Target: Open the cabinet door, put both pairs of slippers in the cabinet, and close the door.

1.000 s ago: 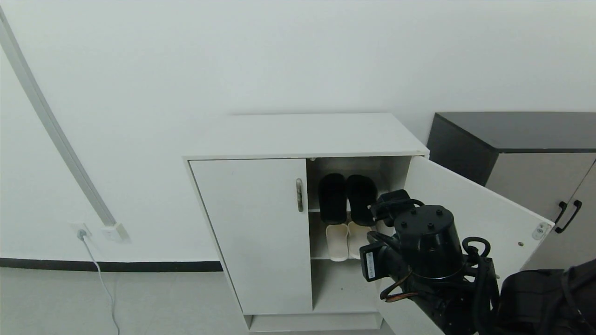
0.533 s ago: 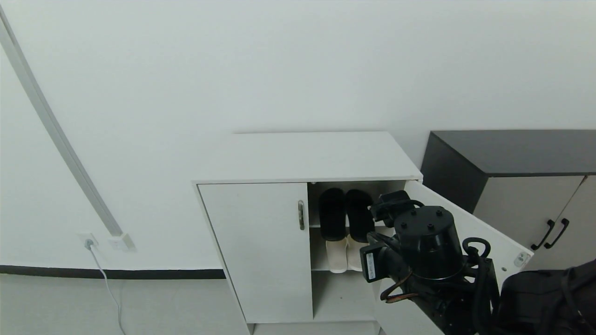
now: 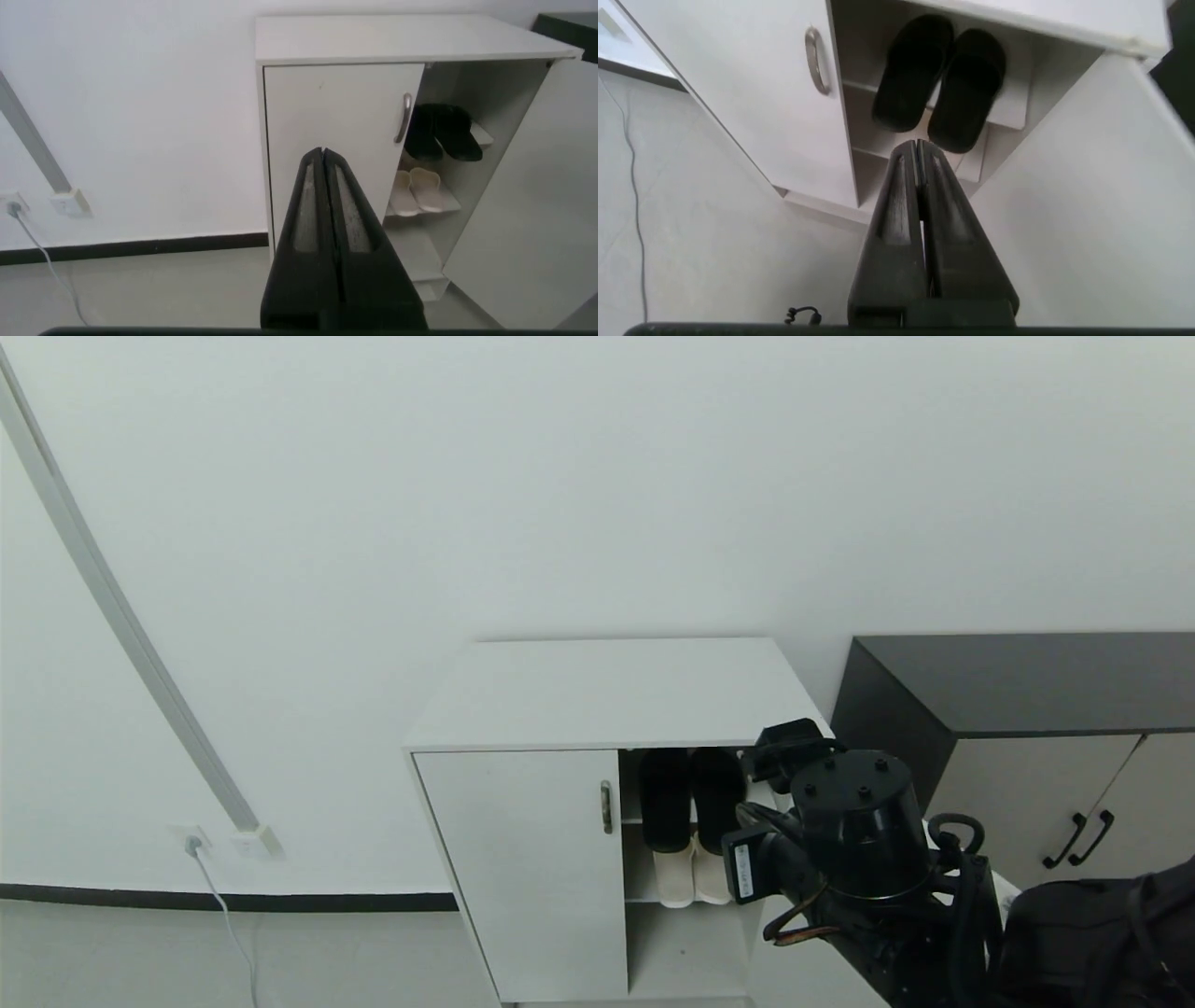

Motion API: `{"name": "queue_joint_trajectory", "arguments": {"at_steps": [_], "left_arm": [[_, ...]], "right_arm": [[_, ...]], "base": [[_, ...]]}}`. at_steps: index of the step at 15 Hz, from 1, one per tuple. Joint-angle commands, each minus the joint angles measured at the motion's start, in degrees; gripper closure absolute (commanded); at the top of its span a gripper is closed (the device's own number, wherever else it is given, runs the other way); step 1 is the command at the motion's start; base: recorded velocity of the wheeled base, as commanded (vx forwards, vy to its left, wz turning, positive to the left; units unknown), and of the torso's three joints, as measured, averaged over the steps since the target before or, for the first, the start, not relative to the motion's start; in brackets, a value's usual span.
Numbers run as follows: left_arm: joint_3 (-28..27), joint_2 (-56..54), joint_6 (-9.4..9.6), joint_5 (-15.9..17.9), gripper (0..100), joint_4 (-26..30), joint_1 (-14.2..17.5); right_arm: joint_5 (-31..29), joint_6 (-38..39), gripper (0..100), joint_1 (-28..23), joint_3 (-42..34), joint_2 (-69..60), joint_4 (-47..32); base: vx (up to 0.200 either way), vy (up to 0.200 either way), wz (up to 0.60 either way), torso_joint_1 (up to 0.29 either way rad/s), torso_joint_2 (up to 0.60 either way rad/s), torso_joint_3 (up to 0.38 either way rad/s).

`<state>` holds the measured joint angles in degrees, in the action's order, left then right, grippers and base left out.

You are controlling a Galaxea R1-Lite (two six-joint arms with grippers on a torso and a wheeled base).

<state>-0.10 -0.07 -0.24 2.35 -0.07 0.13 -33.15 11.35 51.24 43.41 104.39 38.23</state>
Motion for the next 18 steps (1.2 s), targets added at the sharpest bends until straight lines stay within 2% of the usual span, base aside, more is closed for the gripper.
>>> {"name": "queue_joint_trajectory", "arguments": {"at_steps": [1,10,18], "left_arm": [[0.01,0.07,-0.02,0.02,100,-0.01,0.04],[0.01,0.07,-0.02,0.02,100,-0.01,0.04],[0.01,0.07,-0.02,0.02,100,-0.01,0.04]], "right_arm": [[0.01,-0.01,100,0.0,-0.08,-0.06,0.0],[0.28,-0.28,100,-0.08,-0.96,-0.06,1.5],[0.28,-1.33,100,-0.26,-1.57,0.82,2.99]], "base": [[0.0,0.0,0.0,0.212,-0.46,-0.251],[0.0,0.0,0.0,0.17,-0.37,-0.201],[0.0,0.0,0.0,0.009,-0.02,-0.01]]}}
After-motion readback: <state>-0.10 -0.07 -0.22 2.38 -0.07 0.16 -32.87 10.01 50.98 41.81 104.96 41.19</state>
